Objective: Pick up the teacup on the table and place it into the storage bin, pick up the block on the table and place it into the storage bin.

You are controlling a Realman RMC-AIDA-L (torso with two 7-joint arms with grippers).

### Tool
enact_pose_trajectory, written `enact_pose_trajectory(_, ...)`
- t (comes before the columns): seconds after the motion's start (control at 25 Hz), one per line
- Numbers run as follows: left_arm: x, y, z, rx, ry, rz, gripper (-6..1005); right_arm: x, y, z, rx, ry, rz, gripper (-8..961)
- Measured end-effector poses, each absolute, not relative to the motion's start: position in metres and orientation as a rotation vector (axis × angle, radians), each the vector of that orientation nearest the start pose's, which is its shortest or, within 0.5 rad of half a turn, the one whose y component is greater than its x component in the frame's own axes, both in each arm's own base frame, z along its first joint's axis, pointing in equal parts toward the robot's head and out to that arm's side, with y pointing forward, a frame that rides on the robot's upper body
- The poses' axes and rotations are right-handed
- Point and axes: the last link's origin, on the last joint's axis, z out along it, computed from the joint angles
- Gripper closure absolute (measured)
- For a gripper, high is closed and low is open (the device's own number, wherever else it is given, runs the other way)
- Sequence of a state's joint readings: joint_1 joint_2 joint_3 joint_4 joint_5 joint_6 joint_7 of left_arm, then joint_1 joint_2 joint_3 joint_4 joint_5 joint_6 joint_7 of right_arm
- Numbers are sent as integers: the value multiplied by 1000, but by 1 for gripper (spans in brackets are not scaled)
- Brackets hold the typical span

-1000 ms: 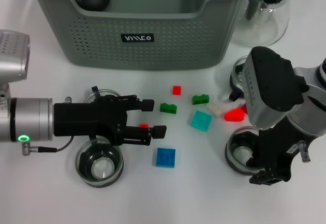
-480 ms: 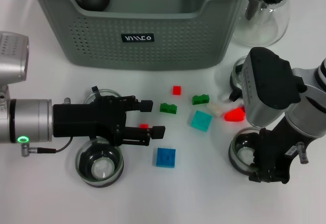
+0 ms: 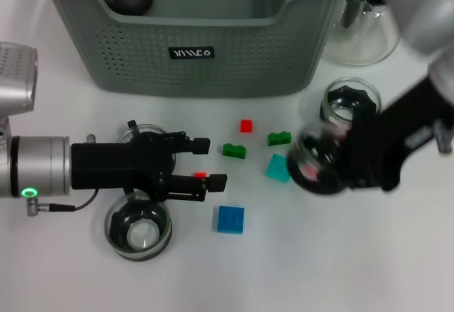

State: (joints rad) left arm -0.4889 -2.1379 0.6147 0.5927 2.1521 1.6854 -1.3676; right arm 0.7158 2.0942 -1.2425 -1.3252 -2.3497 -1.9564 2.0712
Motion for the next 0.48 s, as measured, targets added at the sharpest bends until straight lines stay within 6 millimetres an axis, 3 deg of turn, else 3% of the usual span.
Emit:
enact_pose_trajectory(0.08, -269, 283, -35, -2868, -781, -766, 160, 120, 323, 16, -3249, 333, -311, 900)
enact_pose_trajectory(0.32, -271, 282, -33, -2862, -778, -769, 160, 102, 330, 26, -3216, 283, -248, 899)
enact_pose_trajectory(0.48, -271, 282, -33, -2862, -778, -768, 160, 76, 341, 39, -3172, 294, -115, 899)
